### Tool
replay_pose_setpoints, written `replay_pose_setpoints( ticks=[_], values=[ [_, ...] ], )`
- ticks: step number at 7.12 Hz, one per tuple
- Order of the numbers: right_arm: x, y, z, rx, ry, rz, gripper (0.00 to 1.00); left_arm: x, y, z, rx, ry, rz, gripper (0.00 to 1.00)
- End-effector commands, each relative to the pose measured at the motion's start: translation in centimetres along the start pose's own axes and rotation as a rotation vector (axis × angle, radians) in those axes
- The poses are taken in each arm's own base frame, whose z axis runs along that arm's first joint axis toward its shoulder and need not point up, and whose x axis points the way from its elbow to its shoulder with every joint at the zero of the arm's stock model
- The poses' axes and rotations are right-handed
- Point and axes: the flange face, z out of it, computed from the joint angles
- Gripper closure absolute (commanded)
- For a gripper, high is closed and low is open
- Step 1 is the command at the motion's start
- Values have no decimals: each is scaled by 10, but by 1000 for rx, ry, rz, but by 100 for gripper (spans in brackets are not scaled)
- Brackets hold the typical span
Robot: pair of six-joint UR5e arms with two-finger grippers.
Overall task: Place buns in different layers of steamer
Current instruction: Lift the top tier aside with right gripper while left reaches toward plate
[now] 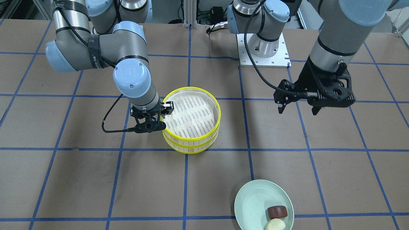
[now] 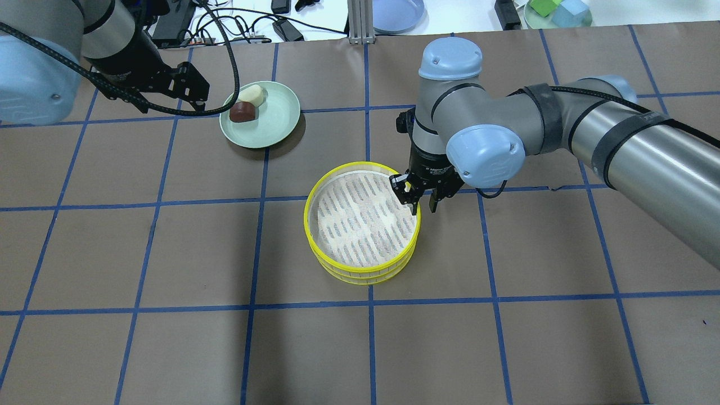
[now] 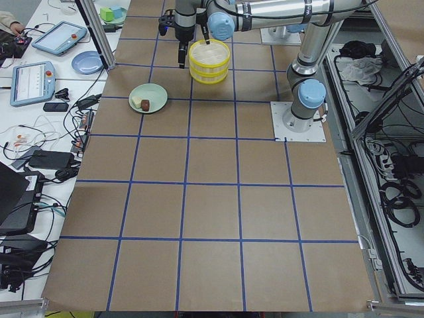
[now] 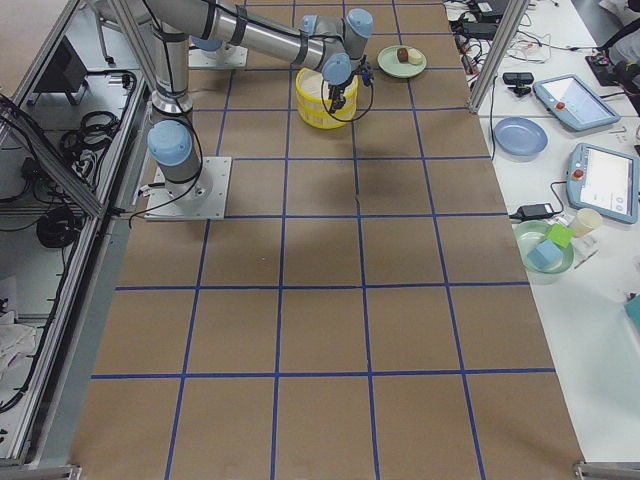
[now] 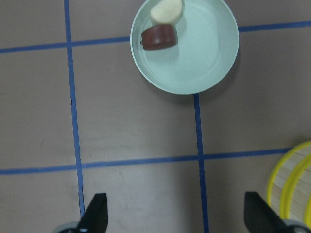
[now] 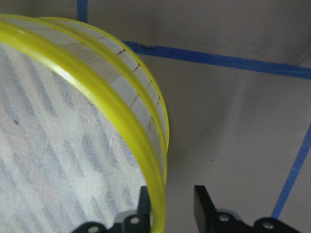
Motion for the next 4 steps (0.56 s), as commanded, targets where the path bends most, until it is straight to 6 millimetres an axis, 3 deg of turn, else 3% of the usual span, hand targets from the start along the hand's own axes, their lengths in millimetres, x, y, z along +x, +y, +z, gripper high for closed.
replay_pose_setpoints(
  ticks=[1,3,4],
  values=[
    [0,-2,-4,7,-1,1,99,-11,-45,58,122,-19,56,0],
    [20,-5,-20,22,4,-18,100,-15,-76,122,187,-29,90,0],
    [47,-8,-48,16,-11,1,100,-14,-90,148,239,-1,111,0]
  ],
)
